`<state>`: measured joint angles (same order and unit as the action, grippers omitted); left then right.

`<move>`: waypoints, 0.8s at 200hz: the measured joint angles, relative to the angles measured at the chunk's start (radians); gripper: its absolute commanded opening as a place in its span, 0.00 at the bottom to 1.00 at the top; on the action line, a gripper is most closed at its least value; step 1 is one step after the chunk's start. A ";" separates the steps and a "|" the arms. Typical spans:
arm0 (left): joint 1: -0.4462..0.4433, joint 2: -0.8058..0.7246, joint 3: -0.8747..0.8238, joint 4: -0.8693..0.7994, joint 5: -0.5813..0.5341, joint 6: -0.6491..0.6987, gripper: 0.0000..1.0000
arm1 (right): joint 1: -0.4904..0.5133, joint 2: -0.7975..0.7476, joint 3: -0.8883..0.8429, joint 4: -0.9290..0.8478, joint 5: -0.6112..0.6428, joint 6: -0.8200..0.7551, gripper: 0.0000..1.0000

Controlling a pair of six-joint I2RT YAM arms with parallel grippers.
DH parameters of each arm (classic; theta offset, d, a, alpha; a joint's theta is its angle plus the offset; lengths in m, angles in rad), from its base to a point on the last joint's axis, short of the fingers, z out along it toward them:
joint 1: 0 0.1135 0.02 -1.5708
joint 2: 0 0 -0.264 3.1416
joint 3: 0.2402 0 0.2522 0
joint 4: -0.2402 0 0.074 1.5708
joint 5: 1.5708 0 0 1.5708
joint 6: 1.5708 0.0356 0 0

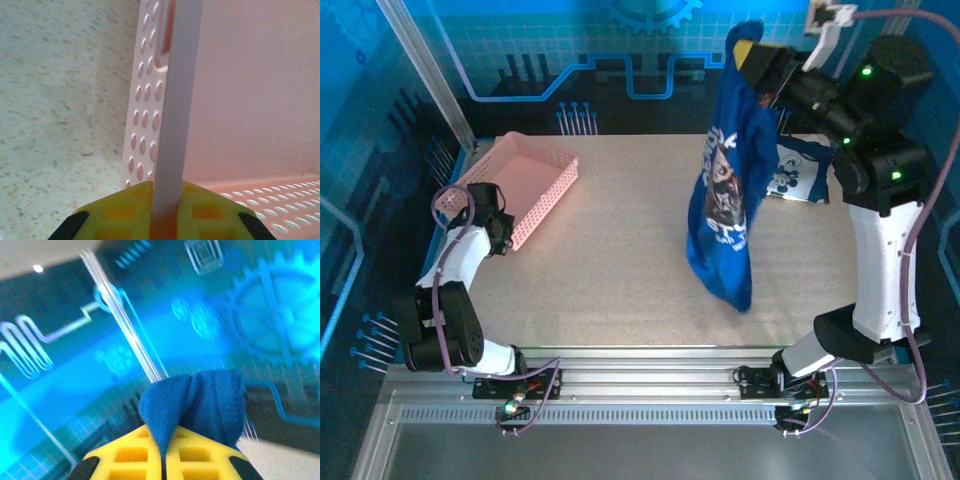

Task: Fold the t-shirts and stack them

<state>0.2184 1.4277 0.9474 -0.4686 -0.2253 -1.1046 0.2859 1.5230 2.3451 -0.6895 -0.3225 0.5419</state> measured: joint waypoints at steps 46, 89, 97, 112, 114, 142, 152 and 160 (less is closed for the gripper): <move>0.037 0.048 0.002 0.021 -0.045 -0.109 0.00 | -0.002 -0.016 -0.327 -0.134 0.000 -0.055 0.00; 0.060 0.171 0.102 0.054 -0.040 -0.175 0.00 | 0.008 0.023 -0.448 -0.195 0.008 -0.100 0.00; 0.059 0.193 0.126 0.058 -0.035 -0.186 0.00 | 0.015 0.051 -0.415 -0.206 0.008 -0.104 0.00; 0.058 0.224 0.151 0.073 -0.021 -0.201 0.00 | 0.034 0.131 -0.290 -0.238 0.008 -0.121 0.00; 0.058 0.228 0.155 0.076 -0.019 -0.203 0.00 | 0.037 0.146 -0.262 -0.245 0.008 -0.121 0.00; 0.058 0.285 0.181 0.119 0.013 -0.205 0.18 | 0.076 0.347 0.144 -0.307 0.002 -0.144 0.00; 0.058 0.301 0.184 0.140 0.029 -0.200 0.33 | 0.080 0.413 0.295 -0.319 -0.011 -0.138 0.00; 0.060 0.315 0.186 0.162 0.053 -0.204 0.49 | 0.079 0.445 0.376 -0.317 -0.026 -0.124 0.00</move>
<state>0.2787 1.7432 1.1336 -0.3065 -0.1726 -1.3087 0.3653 1.9682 2.7213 -1.0065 -0.3485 0.4179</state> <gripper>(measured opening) 0.306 0.086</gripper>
